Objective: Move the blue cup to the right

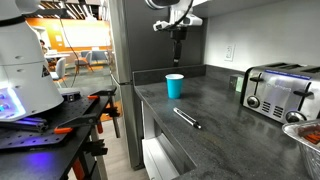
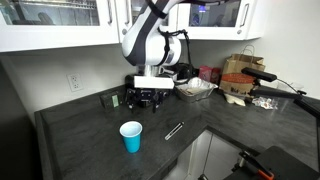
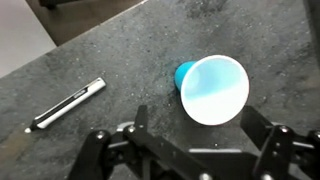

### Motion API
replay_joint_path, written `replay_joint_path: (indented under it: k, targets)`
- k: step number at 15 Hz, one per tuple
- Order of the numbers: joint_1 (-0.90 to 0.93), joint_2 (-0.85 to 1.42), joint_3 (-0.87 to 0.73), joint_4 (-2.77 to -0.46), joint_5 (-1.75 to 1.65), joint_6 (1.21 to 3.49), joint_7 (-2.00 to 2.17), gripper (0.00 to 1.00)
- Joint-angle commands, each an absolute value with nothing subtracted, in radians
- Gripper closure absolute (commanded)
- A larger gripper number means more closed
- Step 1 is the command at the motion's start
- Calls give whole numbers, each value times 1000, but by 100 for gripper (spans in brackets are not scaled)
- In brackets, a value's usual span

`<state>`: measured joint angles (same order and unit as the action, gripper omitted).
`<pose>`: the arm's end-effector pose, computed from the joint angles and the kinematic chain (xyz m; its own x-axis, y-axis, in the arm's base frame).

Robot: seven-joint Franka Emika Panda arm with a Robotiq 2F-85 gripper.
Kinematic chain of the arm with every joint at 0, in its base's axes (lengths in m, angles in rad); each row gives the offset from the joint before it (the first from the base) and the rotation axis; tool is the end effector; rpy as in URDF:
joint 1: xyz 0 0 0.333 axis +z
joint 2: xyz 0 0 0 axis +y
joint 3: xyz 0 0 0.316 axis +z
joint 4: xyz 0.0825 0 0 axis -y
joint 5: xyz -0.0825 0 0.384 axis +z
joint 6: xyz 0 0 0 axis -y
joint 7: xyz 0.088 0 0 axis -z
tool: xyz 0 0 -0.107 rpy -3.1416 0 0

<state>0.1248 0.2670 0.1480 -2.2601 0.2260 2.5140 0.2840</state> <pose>0.5188 0.1439 0.2431 0.9784 -0.1927 -0.0750 -0.2023 -0.9674 -0.1526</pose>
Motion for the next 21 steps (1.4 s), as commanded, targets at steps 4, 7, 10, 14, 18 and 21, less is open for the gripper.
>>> replay_joint_path:
  k: [4,7,10,14,18,21]
  targets:
    - [134,475,145,-2097,270,2492,259,0]
    - [125,518,155,-2072,272,2483,221,0]
    - [112,552,164,-2051,279,2455,178,0]
    - [107,581,165,-2026,288,2427,149,34]
    - [103,586,163,-2014,287,2422,142,65]
    - [103,584,161,-2010,283,2421,142,88]
